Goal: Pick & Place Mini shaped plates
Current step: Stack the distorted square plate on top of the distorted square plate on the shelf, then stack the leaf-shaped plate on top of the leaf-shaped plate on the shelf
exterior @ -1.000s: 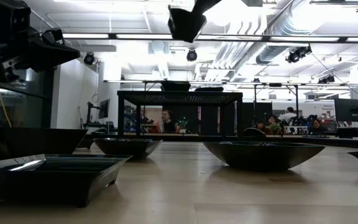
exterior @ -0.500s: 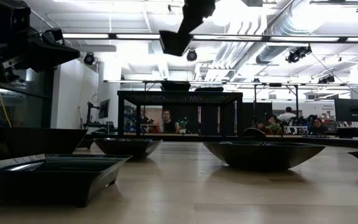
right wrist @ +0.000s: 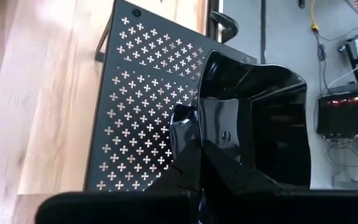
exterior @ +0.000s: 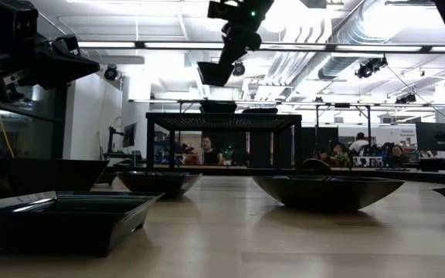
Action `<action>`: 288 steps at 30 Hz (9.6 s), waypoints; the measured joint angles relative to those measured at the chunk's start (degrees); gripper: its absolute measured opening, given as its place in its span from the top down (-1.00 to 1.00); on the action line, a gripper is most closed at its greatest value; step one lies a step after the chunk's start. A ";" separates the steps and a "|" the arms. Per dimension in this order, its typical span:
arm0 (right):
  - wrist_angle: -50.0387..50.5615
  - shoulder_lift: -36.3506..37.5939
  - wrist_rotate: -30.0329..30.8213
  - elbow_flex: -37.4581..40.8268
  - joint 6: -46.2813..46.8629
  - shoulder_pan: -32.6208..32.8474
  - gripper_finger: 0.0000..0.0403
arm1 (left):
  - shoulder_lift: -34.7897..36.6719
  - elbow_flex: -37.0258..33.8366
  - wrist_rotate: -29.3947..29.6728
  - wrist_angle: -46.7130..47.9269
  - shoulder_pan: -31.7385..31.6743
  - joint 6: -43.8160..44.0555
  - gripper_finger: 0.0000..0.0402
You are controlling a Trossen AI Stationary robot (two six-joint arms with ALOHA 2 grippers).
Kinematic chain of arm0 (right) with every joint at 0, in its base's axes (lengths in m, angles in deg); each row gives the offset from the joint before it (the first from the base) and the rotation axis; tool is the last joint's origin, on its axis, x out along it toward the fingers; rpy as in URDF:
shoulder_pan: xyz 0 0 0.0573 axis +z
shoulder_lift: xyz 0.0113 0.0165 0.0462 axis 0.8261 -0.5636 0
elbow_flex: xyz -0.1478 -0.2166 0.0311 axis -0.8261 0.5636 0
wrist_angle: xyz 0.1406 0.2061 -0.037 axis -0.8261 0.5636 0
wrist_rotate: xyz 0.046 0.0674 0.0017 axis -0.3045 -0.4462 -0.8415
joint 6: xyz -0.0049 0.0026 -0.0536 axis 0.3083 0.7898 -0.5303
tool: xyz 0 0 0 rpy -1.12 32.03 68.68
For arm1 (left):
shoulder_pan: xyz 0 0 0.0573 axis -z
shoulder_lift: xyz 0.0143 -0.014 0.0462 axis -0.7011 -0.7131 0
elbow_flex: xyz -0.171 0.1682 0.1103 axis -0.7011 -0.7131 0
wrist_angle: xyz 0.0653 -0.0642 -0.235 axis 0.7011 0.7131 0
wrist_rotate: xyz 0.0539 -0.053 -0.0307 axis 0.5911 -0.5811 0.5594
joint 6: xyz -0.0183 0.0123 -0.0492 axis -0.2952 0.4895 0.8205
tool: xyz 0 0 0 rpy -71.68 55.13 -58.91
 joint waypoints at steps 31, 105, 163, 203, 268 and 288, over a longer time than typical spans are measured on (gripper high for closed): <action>-2.39 -3.12 -10.35 1.70 -4.72 -6.40 1.00 | 0.02 0.00 -0.02 0.02 0.00 0.01 0.99; 9.36 2.98 -10.25 1.57 19.98 2.75 0.41 | 0.00 0.00 -0.01 0.01 0.02 -0.01 0.99; -13.76 19.79 -25.15 48.68 82.31 35.35 0.41 | 0.02 0.00 0.00 0.01 0.00 0.01 0.99; -25.88 6.91 -4.58 48.46 44.26 49.49 0.42 | 0.00 0.00 -0.02 0.00 0.00 0.01 0.99; -11.24 4.38 7.90 35.95 56.77 46.74 1.00 | 0.00 0.00 0.00 0.01 0.00 0.01 0.99; 13.13 4.40 22.38 16.75 70.06 34.93 1.00 | 0.01 0.00 0.00 0.02 0.00 0.01 0.99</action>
